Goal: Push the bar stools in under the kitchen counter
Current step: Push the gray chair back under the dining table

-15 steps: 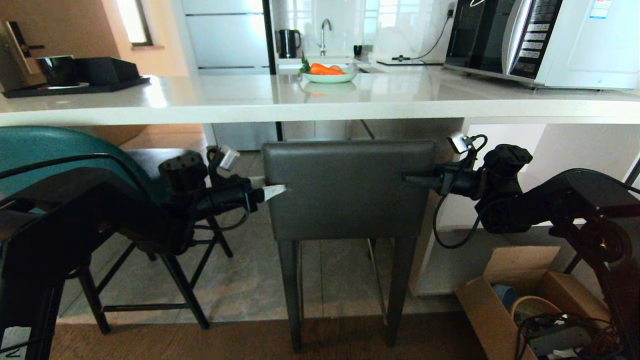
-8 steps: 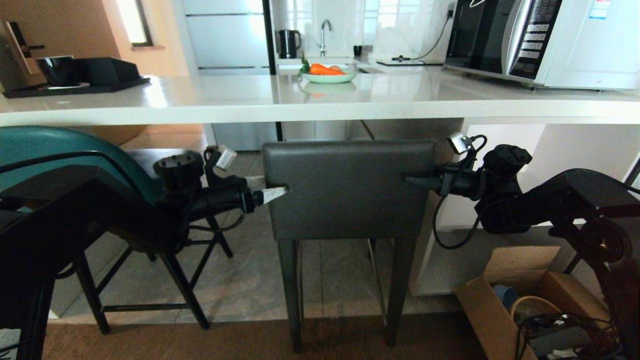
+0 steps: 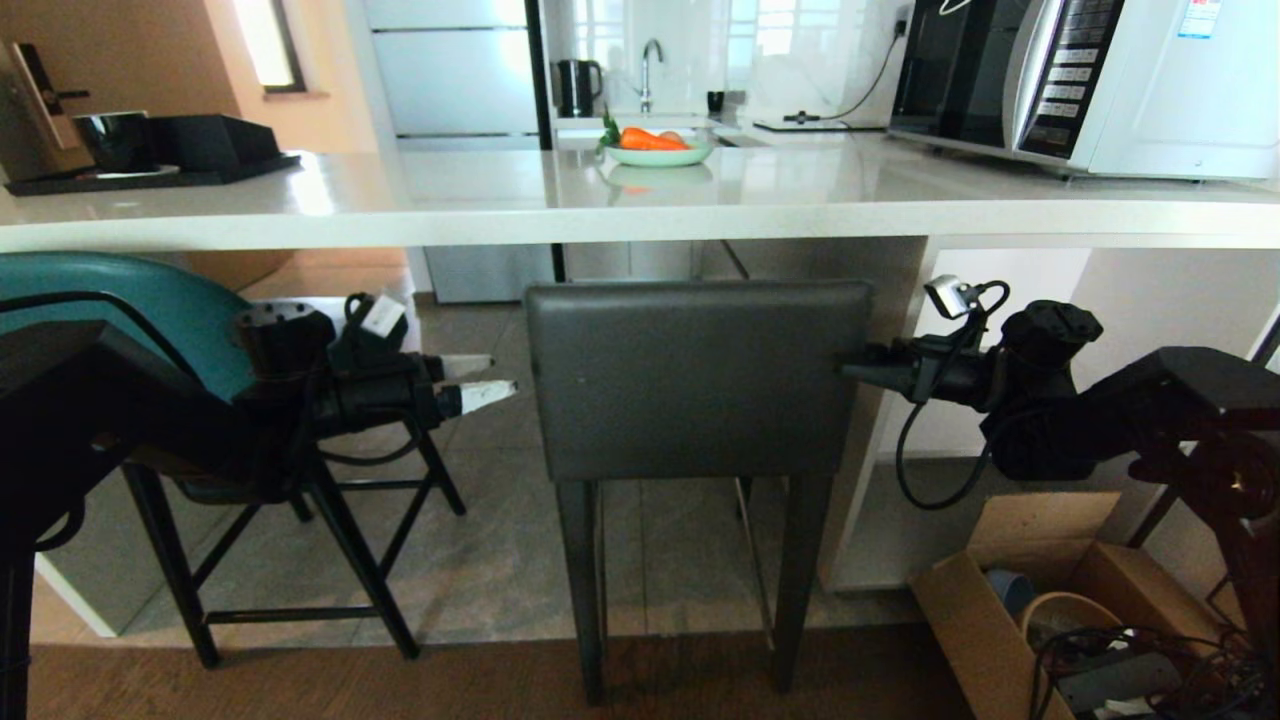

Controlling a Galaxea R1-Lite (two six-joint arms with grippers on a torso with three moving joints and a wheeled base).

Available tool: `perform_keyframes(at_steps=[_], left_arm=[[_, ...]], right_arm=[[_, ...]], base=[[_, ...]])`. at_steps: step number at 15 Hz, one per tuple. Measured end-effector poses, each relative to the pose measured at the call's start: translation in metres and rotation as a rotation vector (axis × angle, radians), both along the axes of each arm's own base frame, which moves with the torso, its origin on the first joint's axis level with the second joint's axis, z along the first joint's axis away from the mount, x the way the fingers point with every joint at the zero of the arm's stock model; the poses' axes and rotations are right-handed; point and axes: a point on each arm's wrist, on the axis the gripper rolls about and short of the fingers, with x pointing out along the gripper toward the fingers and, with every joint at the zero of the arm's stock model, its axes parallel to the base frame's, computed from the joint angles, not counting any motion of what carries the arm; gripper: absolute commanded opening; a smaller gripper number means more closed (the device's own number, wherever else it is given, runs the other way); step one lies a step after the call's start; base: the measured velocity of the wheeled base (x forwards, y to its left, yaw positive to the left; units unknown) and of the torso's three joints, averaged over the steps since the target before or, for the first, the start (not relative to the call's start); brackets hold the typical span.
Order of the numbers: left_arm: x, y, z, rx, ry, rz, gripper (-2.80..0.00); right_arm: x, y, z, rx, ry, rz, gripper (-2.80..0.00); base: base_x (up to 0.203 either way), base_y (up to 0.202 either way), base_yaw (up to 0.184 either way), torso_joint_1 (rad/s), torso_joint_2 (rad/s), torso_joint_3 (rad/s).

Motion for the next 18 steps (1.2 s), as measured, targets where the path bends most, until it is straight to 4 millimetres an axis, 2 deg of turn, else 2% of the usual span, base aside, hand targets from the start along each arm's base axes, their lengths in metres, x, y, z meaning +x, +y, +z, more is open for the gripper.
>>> perform_keyframes(at_steps=[3, 8, 10, 13, 15, 18], left_arm=[[-0.007, -0.004, -0.001, 0.0, 0.016, -0.011, 0.0], [-0.029, -0.002, -0.023, 0.004, 0.124, 0.001, 0.0], [-0.04, 0.003, -0.03, 0.004, 0.15, 0.016, 0.0], [-0.05, 0.001, -0.028, 0.002, 0.141, 0.011, 0.0], [-0.062, -0.002, -0.024, 0.003, 0.152, 0.004, 0.0], [-0.078, -0.013, -0.014, 0.007, 0.157, 0.009, 0.0]], right_arm=[[-0.018, -0.01, -0.007, 0.006, 0.038, -0.036, 0.0], [-0.055, -0.023, -0.014, 0.01, 0.12, -0.07, 0.0], [-0.062, -0.031, -0.011, 0.019, 0.121, -0.109, 0.0], [-0.066, -0.032, -0.004, 0.028, 0.116, -0.139, 0.0], [-0.072, -0.04, 0.0, 0.042, 0.124, -0.195, 0.0], [-0.091, -0.042, 0.0, 0.069, 0.21, -0.286, 0.0]], base=[[0.0, 0.0, 0.0, 0.0, 0.0, 0.0], [0.0, 0.0, 0.0, 0.0, 0.0, 0.0], [0.0, 0.0, 0.0, 0.0, 0.0, 0.0], [0.0, 0.0, 0.0, 0.0, 0.0, 0.0], [0.0, 0.0, 0.0, 0.0, 0.0, 0.0], [0.0, 0.0, 0.0, 0.0, 0.0, 0.0]])
